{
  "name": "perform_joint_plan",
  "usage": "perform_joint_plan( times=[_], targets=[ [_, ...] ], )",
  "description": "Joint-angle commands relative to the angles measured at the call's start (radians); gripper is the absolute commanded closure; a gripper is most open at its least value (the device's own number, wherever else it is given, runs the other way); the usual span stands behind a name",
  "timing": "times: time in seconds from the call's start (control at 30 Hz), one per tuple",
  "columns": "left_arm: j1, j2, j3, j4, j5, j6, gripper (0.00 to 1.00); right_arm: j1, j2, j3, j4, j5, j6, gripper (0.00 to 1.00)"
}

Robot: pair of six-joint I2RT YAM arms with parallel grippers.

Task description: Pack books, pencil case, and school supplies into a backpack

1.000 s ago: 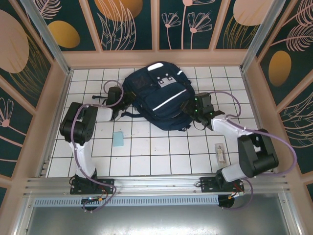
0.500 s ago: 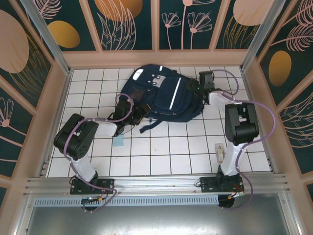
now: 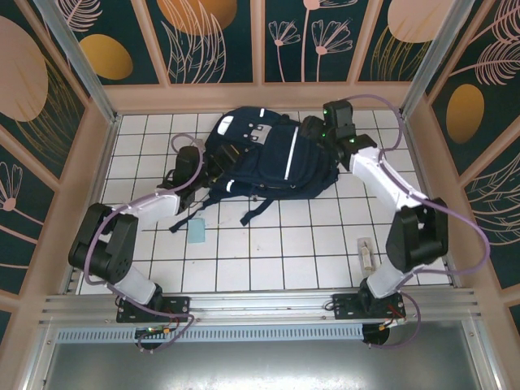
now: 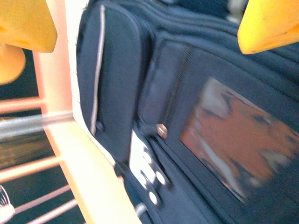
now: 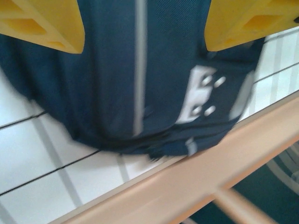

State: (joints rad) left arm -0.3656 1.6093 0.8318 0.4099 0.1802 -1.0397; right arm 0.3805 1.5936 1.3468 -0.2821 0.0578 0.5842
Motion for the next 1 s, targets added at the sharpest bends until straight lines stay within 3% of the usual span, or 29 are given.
perform_joint_plan(
  times=[0.0, 0.17, 0.3, 0.43, 0.57, 0.77, 0.97],
  targets=[
    [0.033, 0.070, 0.021, 0.040, -0.051, 0.019, 0.02, 0.077, -0.041, -0.094, -0.010, -0.094, 0.152, 0.36],
    [0.062, 0.190, 0.037, 0.134, -0.017, -0.002, 0.04, 0.161, -0.032, -0.194, 0.128, -0.204, 0.367, 0.45],
    [0.064, 0.267, 0.022, 0.200, 0.019, -0.025, 0.07, 0.228, 0.009, -0.228, 0.240, -0.210, 0.535, 0.53],
    [0.065, 0.313, -0.064, 0.377, 0.090, -0.123, 0.09, 0.282, 0.082, -0.232, 0.355, -0.218, 0.713, 0.59],
    [0.065, 0.342, -0.118, 0.489, 0.143, -0.194, 0.10, 0.327, 0.152, -0.174, 0.323, -0.167, 0.790, 0.60],
    [0.064, 0.333, -0.176, 0.584, 0.180, -0.249, 0.11, 0.333, 0.190, -0.248, 0.358, -0.086, 0.942, 0.63],
    [0.064, 0.283, -0.198, 0.560, 0.179, -0.226, 0.11, 0.293, 0.225, -0.221, 0.316, -0.029, 0.898, 0.63]
  ],
)
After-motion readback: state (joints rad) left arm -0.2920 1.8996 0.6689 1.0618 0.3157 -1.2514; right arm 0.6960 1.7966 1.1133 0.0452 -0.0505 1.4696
